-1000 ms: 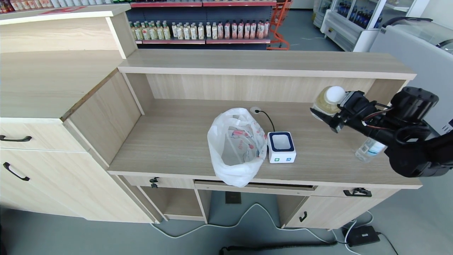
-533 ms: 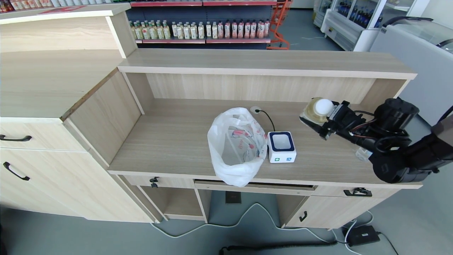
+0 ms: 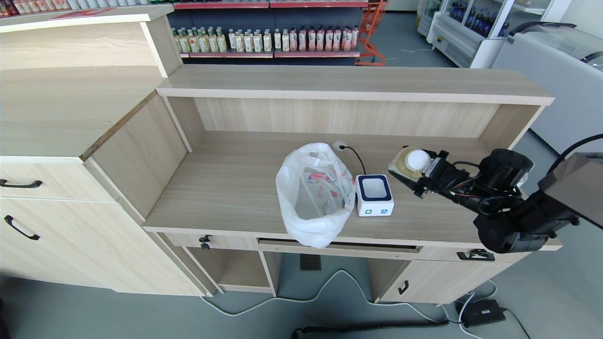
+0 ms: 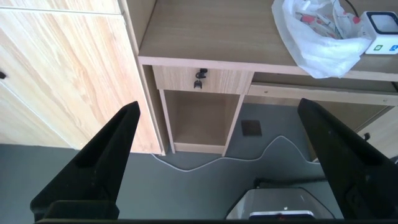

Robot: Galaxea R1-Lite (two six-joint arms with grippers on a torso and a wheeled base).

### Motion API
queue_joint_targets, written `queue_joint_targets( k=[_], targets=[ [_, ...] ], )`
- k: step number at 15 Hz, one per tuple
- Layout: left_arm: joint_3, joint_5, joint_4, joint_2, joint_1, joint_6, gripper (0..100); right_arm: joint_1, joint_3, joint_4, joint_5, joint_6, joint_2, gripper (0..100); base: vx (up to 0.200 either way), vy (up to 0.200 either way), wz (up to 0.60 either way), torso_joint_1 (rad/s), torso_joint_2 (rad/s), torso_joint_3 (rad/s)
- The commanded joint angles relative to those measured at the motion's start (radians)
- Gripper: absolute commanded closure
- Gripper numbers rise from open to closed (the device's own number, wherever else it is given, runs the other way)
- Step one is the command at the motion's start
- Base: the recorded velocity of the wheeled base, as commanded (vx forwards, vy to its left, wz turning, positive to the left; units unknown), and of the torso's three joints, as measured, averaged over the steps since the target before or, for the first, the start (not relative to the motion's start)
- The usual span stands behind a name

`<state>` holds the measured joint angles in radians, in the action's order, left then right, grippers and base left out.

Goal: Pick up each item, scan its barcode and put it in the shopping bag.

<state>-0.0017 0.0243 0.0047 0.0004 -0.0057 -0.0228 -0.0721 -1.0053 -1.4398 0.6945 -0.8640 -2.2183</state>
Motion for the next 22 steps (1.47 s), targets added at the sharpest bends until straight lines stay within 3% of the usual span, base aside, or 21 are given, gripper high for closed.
queue_joint_targets(
  k=[1, 9, 22],
  targets=[
    [0.0, 0.0, 0.0, 0.0, 0.0, 0.0, 0, -0.008, -0.022, -0.05, 0.016, 0.002, -0.055, 100, 0.0, 0.0, 0.0, 0.0, 0.0, 0.0],
    [0.0, -0.001, 0.0, 0.0, 0.0, 0.0, 0, -0.015, -0.17, -0.045, 0.031, 0.002, -0.146, 100, 0.0, 0.0, 0.0, 0.0, 0.0, 0.0],
    [0.0, -0.001, 0.0, 0.0, 0.0, 0.0, 0, -0.015, -0.219, -0.044, 0.03, 0.002, -0.207, 100, 0.0, 0.0, 0.0, 0.0, 0.0, 0.0]
  ],
)
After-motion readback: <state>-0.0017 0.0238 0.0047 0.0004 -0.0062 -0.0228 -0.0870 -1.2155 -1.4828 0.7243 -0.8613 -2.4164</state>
